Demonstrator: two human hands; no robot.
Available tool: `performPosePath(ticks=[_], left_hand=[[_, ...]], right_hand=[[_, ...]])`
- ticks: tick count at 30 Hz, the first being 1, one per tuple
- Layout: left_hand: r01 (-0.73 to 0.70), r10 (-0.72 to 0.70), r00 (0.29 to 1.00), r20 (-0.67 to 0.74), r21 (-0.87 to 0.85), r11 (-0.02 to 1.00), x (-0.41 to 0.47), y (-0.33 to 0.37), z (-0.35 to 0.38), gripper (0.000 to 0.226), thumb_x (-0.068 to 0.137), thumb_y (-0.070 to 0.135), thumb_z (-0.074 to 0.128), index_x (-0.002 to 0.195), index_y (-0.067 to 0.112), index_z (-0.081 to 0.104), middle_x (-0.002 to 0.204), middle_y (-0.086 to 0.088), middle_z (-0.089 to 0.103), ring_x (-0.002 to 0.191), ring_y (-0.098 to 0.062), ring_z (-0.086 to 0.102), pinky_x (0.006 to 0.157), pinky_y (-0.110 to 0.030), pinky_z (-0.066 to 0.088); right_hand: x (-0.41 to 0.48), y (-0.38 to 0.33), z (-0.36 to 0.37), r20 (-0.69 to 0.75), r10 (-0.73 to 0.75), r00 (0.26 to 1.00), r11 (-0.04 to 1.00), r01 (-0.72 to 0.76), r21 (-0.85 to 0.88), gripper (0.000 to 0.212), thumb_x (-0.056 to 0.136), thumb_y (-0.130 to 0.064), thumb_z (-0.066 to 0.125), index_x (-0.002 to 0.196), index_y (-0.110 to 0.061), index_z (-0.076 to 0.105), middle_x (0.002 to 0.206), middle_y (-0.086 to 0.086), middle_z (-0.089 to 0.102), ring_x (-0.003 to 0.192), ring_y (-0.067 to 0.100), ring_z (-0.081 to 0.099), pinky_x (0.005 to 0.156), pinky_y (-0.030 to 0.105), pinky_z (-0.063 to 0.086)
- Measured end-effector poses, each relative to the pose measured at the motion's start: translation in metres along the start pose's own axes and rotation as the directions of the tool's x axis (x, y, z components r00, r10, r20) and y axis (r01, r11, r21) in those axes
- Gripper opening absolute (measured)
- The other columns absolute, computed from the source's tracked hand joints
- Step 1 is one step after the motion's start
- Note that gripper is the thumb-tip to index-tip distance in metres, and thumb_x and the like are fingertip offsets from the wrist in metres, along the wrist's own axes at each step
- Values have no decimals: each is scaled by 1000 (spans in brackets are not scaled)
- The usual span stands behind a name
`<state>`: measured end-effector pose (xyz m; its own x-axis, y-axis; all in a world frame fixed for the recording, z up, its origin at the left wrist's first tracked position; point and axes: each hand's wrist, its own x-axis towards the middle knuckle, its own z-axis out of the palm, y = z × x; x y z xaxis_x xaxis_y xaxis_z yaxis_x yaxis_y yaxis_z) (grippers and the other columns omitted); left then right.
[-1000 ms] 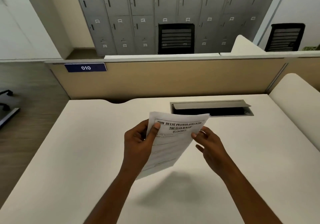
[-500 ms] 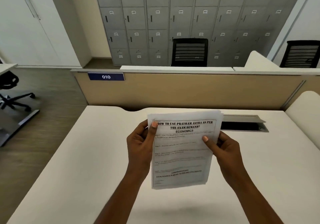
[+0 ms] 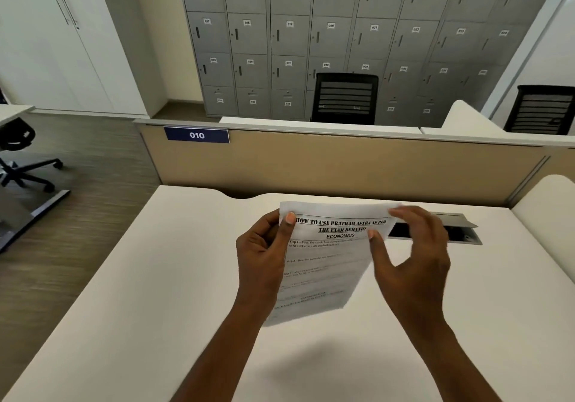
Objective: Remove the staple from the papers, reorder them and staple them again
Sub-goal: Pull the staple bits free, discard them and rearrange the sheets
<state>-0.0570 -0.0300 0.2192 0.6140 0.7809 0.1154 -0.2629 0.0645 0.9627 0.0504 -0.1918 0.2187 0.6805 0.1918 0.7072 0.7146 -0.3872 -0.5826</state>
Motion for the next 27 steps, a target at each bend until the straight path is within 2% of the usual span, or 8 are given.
performPosePath(ticks=[2,3,6,8,12,17,22,27], left_hand=[[-33,32,999,22,35,999,-1,0,1,13,98,31,67,102,24,77,83,-31,69,74,-29,65,80,-57,57],[-45,44,998,33,51,998,-2,0,2,15,98,33,66,105,24,75,80,-31,69,73,-33,66,77,-55,57],[-73,69,996,57,64,995,-5,3,5,15,98,30,65,105,20,73,68,-16,71,70,-28,69,68,-40,56],[-83,79,995,68,61,995,-6,5,7,14,97,28,66,102,19,75,66,-20,68,67,-25,67,67,-36,55],[-75,72,994,84,35,997,-7,7,7,12,97,25,67,101,18,76,70,-20,71,70,-41,68,66,-38,57],[2,-1,993,114,-9,1000,-8,8,4,15,93,30,69,104,23,77,76,-13,77,69,-27,71,68,-43,59],[13,-13,989,151,1,1000,-8,10,3,17,97,26,65,99,17,80,89,-9,80,79,-28,76,70,-41,61],[26,-23,981,191,-14,1000,-9,12,6,20,95,29,66,102,19,82,93,-10,80,83,-32,77,77,-46,62]], right_hand=[[10,-24,0,78,-180,980,982,184,-36,28,89,-21,71,116,-15,66,128,3,60,124,26,53,102,50,40],[15,-33,2,142,-244,959,965,254,-64,29,89,-24,69,117,-18,66,130,1,61,126,23,52,105,51,35],[29,-45,11,311,-302,901,939,337,-64,30,90,-33,64,119,-25,65,126,-9,65,128,13,53,111,55,22],[36,-46,16,360,-290,887,946,324,-35,23,90,-36,63,112,-29,67,115,-14,69,121,10,57,111,56,20],[41,-47,21,366,-234,901,972,227,63,13,89,-35,66,101,-31,69,103,-19,71,102,5,61,108,56,26],[40,-43,21,358,-210,910,971,150,189,6,88,-32,70,94,-30,70,93,-20,71,87,4,64,92,54,43],[40,-40,21,360,-184,915,971,112,210,7,89,-35,69,93,-30,71,91,-22,70,83,4,64,84,53,50],[39,-38,19,357,-154,921,963,60,263,12,89,-41,64,92,-31,70,90,-18,72,82,12,67,80,53,52]])
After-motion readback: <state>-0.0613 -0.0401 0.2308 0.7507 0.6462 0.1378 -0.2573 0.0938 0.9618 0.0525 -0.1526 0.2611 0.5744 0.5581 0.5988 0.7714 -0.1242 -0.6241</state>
